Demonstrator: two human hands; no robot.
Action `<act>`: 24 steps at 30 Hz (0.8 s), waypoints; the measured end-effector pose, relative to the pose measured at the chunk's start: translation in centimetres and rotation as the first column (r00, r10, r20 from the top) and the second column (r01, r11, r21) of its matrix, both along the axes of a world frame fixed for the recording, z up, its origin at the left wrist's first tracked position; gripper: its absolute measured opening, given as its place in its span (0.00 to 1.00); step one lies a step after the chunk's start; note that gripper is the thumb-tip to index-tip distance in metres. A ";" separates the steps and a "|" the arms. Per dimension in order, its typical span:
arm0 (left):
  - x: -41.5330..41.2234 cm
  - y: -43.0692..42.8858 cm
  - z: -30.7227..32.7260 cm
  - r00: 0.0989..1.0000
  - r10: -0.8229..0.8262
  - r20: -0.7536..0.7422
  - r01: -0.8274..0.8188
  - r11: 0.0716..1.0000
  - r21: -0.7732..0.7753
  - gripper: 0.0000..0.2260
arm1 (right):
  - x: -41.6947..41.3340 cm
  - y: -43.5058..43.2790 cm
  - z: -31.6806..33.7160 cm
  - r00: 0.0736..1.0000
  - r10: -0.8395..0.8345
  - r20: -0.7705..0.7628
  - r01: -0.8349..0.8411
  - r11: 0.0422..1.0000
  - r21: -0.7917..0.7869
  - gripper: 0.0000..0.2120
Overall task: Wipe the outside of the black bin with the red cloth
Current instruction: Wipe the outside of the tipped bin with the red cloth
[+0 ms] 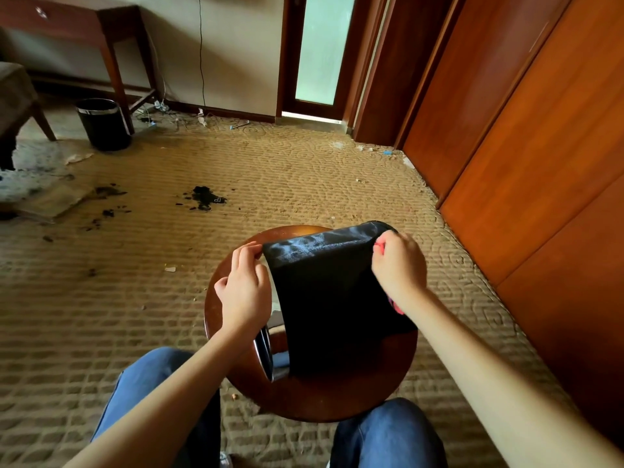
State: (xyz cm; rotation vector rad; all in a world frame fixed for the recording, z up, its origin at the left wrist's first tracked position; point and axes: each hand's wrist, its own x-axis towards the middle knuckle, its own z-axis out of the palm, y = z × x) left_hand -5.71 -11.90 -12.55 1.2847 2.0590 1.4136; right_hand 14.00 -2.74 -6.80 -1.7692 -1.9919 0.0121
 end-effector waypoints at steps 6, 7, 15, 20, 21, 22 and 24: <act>0.1 -0.1 -0.1 1.000 0.015 0.002 -0.015 1.000 -0.007 0.22 | -9.6 -8.0 -0.2 0.899 0.434 -0.065 -0.435 0.900 -0.011 0.06; -0.1 -0.1 -0.1 1.000 0.009 0.000 -0.009 1.000 -0.006 0.23 | -10.5 -8.8 -0.1 0.883 0.465 -0.071 -0.468 0.883 -0.033 0.07; -0.4 -0.1 0.0 0.999 -0.031 -0.039 0.030 0.999 -0.036 0.21 | -2.0 -1.5 0.7 0.986 0.161 -0.054 -0.165 0.983 -0.083 0.07; -0.2 0.0 0.1 0.998 -0.051 -0.040 0.050 0.998 -0.026 0.22 | 2.8 1.6 1.2 0.998 -0.021 0.062 0.025 0.997 -0.067 0.06; -0.3 -0.1 0.1 0.998 -0.050 -0.038 0.050 0.999 -0.020 0.21 | 2.0 1.0 1.1 0.997 0.000 0.074 0.003 0.999 -0.038 0.06; -0.4 0.0 0.0 0.998 -0.047 -0.040 0.046 0.999 -0.019 0.21 | 0.9 0.2 1.1 0.996 0.047 0.081 -0.046 0.999 -0.022 0.06; -0.6 0.2 0.0 0.998 -0.038 -0.052 0.036 0.999 -0.028 0.18 | -2.3 -1.6 1.3 0.969 0.220 0.108 -0.216 0.975 -0.043 0.08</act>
